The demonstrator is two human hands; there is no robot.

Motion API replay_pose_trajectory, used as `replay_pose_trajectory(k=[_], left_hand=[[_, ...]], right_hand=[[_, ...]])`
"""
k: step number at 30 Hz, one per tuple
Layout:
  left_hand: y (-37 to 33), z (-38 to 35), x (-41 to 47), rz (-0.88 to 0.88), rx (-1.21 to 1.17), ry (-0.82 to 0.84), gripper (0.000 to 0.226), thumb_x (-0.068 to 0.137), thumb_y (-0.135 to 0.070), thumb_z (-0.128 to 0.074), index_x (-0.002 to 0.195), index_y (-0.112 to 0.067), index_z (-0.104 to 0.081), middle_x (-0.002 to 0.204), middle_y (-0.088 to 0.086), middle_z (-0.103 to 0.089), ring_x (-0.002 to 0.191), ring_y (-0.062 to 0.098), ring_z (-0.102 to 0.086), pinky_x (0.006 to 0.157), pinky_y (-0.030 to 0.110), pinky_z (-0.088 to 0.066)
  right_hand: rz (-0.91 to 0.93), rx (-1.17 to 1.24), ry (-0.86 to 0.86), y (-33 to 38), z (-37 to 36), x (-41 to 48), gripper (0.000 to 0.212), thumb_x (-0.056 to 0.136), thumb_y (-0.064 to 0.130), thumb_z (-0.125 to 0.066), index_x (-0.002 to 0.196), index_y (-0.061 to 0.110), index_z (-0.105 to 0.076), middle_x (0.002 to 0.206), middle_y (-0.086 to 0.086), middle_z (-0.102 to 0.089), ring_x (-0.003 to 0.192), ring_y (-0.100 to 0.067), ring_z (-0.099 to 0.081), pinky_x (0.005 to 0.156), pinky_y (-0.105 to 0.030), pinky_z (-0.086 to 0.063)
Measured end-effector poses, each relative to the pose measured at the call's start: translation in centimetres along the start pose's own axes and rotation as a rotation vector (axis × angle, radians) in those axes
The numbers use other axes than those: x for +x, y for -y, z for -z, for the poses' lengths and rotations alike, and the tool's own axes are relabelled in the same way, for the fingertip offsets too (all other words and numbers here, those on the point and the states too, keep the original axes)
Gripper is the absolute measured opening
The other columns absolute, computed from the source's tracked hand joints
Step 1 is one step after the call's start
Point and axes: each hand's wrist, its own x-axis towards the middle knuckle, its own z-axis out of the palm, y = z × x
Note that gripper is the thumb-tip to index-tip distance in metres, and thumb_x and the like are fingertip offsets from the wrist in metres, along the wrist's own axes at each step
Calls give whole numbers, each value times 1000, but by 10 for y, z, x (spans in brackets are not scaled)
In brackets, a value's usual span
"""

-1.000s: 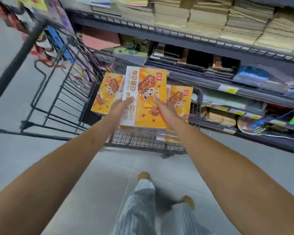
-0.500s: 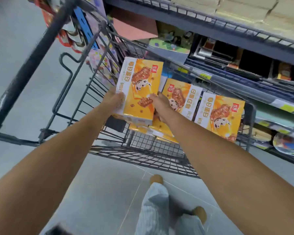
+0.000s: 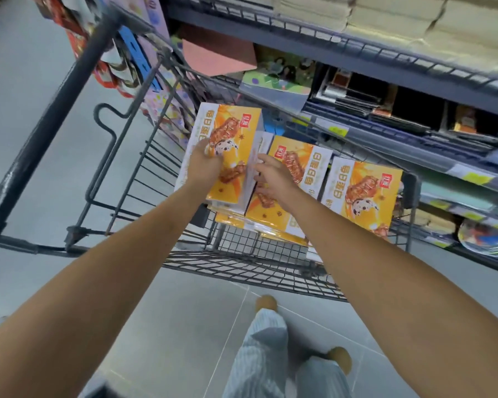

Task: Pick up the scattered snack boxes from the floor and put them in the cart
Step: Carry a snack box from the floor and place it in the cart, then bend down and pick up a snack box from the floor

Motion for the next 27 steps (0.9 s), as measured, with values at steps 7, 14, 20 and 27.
replay_pose_trajectory(k=[7,14,20,27], left_hand=[[-49,-72,-58,3,-14,285,46,92,-18,-57,137,-18,-47,139,7,-47,120,24,-50,92,33,-40],[-81,-186,-159,-126,83,490,42,93,-24,-55,134,-18,-50,127,8,-56,114,22,-54,89,32,-40],[-102,-307,-292,-239,152,682,37,94,-15,-54,131,-11,-51,105,2,-57,93,12,-57,59,18,-37],[-106,-426,-437,-271,222,849,34,93,-23,-56,127,-19,-54,112,1,-59,100,13,-56,70,25,-38]], right_hand=[[29,116,-181,-3,113,-65,27,96,27,-54,122,19,-58,122,-4,-64,98,-21,-63,81,-34,-47],[63,304,-412,-48,250,-172,30,98,22,-50,127,12,-52,123,-12,-63,102,-28,-63,72,-30,-45],[61,443,-613,-118,366,-284,26,98,24,-48,122,14,-52,127,-15,-62,72,-16,-59,65,-25,-39],[118,517,-747,-204,480,-411,11,98,23,-45,106,21,-52,114,-9,-65,84,-21,-62,67,-26,-37]])
